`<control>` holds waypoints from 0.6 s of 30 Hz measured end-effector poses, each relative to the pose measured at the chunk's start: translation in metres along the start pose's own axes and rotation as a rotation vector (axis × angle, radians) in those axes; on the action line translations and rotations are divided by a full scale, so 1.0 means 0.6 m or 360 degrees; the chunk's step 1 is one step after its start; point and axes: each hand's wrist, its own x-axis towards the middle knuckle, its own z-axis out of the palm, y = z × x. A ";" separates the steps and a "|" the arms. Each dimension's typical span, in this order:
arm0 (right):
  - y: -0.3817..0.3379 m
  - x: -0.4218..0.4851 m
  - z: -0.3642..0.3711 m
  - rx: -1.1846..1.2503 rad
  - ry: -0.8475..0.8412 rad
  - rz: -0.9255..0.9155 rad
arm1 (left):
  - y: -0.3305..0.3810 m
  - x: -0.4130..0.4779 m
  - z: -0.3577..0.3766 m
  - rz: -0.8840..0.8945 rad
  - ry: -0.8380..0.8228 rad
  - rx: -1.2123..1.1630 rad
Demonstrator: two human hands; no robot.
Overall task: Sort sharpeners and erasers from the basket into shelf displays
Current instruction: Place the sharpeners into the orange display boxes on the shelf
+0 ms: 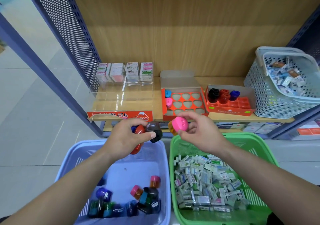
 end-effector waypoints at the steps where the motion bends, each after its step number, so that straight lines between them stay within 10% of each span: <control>1: 0.009 0.004 -0.006 -0.0035 0.0002 0.0061 | -0.002 0.002 -0.002 -0.0011 0.0008 -0.0024; 18: 0.181 0.252 0.056 -0.0248 0.0062 0.0129 | -0.038 0.054 -0.028 -0.0064 0.0080 -0.0163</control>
